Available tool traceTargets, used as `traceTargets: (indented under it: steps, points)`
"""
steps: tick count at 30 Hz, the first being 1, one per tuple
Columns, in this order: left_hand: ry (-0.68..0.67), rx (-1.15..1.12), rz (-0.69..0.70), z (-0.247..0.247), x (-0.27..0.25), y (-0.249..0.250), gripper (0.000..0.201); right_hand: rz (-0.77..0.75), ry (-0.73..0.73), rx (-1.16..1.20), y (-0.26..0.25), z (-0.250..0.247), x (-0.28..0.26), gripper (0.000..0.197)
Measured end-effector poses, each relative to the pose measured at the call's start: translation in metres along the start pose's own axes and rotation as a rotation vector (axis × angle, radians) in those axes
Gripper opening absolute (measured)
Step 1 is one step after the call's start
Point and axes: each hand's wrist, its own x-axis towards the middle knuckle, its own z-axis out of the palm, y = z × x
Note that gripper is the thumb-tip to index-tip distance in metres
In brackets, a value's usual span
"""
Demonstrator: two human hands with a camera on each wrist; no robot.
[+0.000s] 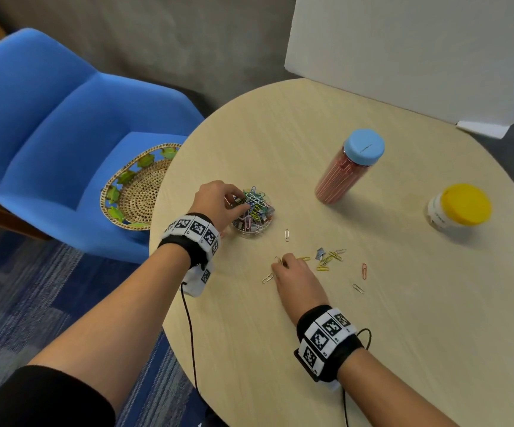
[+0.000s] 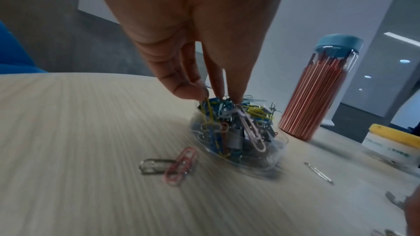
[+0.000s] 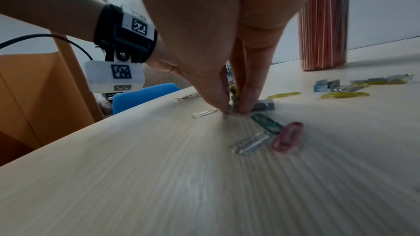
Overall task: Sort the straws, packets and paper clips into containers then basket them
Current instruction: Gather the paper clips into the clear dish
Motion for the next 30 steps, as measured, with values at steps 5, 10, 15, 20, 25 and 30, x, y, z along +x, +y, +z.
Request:
traceTargets:
  steps: [5,10,15,20,25,30]
  points:
    - [0.072,-0.029,0.009,0.004,-0.005,0.002,0.022,0.024,-0.035,-0.002,-0.010,-0.015,0.004,0.030]
    - [0.211,-0.075,-0.196,0.000,-0.026,-0.015,0.016,0.060,-0.055,0.024,-0.009,-0.028,0.017,0.022]
    - [-0.022,0.019,-0.279,0.004,-0.056,-0.031,0.041,0.070,-0.043,0.037,-0.006,-0.026,0.023,0.029]
    - [0.033,0.011,-0.202,0.018,-0.070,-0.029,0.022,0.066,-0.087,0.048,-0.001,-0.027,0.026,0.030]
    - [0.032,0.053,-0.196,0.023,-0.071,-0.027,0.019,0.185,-0.048,0.265,0.006,-0.043,0.036,0.024]
    - [-0.003,0.099,-0.194,0.023,-0.067,-0.024,0.024,0.109,0.094,0.464,-0.009,-0.073,0.064,0.025]
